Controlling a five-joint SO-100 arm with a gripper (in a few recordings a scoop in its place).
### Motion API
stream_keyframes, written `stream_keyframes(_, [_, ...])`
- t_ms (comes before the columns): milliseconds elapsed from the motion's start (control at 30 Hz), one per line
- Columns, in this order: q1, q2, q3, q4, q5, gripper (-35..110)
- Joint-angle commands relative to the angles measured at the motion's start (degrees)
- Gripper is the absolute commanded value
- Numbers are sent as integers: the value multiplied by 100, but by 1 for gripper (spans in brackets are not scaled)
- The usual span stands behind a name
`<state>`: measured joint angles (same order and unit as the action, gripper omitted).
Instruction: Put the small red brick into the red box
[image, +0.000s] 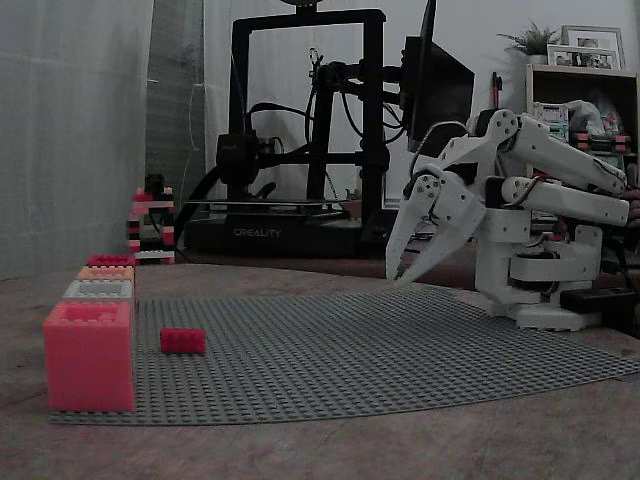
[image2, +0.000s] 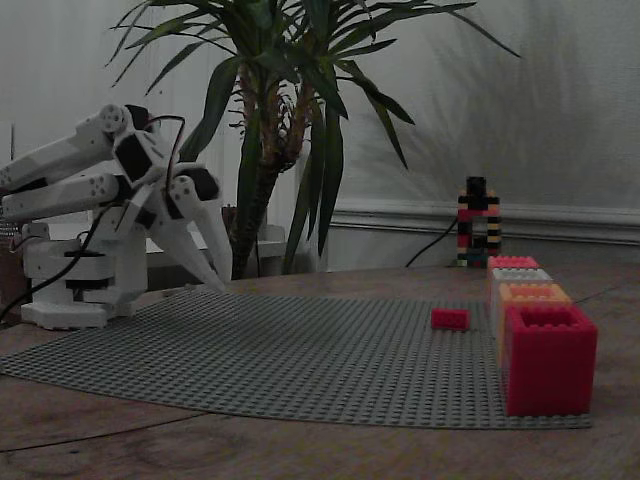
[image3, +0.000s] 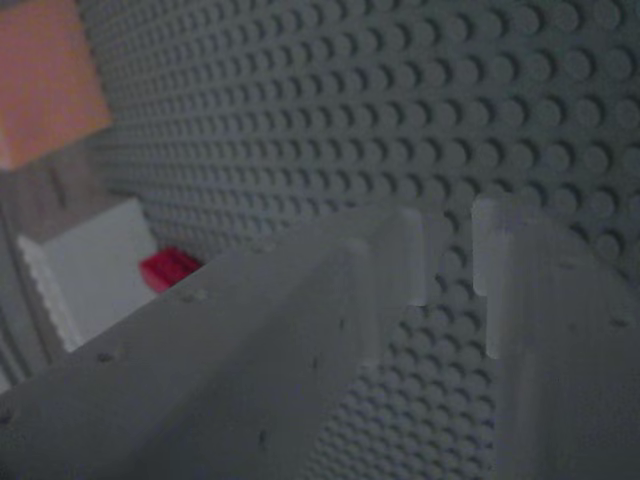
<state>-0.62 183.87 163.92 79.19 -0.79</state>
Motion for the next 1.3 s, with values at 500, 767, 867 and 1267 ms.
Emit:
stream_keyframes(500, [-18,62,0,132,105,0])
stream_keyframes(767, [-18,-650,-492,-677,-114,0])
stream_keyframes(867, [-18,-1512,-765,-1582,-396,0])
stream_keyframes(1267, [-343,-6108,-4087,-3129,-4025,1])
